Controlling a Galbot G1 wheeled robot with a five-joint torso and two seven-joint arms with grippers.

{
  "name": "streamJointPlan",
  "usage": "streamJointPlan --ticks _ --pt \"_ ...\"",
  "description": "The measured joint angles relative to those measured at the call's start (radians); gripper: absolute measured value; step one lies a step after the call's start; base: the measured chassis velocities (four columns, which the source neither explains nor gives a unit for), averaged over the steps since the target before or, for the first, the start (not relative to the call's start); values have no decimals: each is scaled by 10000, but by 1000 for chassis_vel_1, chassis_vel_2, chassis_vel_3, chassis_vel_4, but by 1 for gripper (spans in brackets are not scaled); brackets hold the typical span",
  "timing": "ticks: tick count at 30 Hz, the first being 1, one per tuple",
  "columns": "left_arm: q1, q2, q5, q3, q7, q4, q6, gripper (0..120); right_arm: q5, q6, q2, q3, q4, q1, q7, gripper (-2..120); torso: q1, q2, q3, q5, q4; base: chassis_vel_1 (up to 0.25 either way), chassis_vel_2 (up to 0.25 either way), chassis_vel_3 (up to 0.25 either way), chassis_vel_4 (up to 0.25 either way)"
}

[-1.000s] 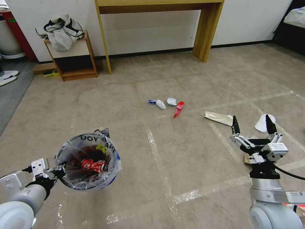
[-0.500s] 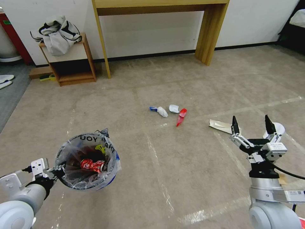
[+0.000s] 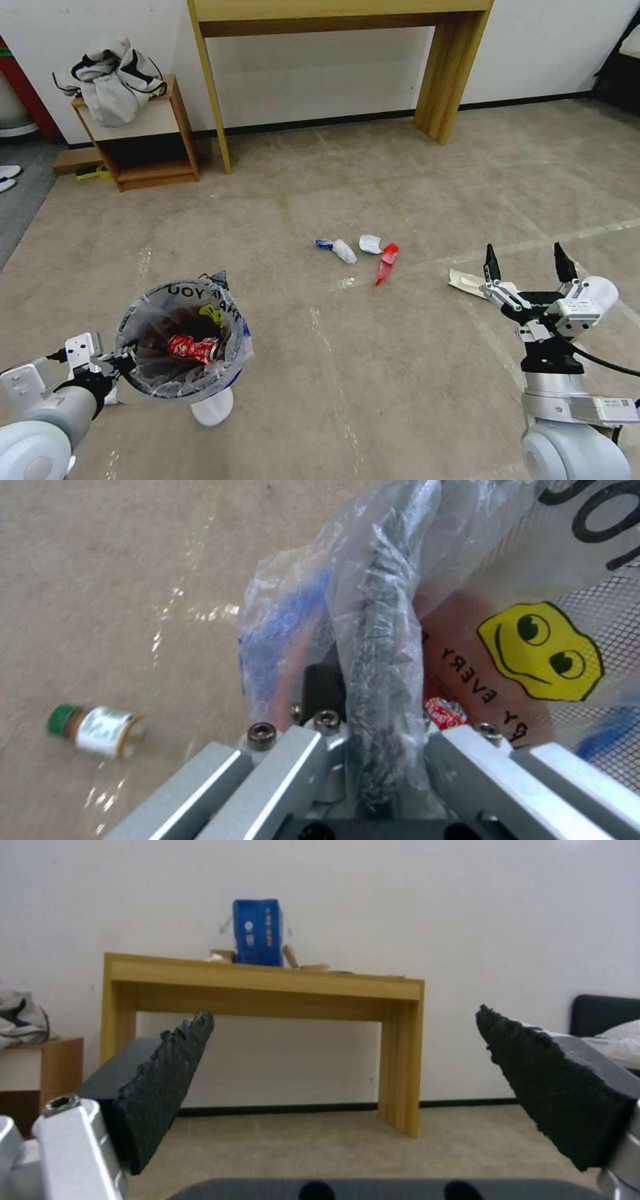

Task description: Pick up the trash bin and place the garbage on the floor into it.

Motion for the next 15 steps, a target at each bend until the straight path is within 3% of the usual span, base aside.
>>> streamJointPlan --ticks 15 --pt "-109 37 -23 26 2 118 -1 1 -4 -58 -65 -49 -109 134 44 100 0 0 0 -1 0 -155 156 157 -160"
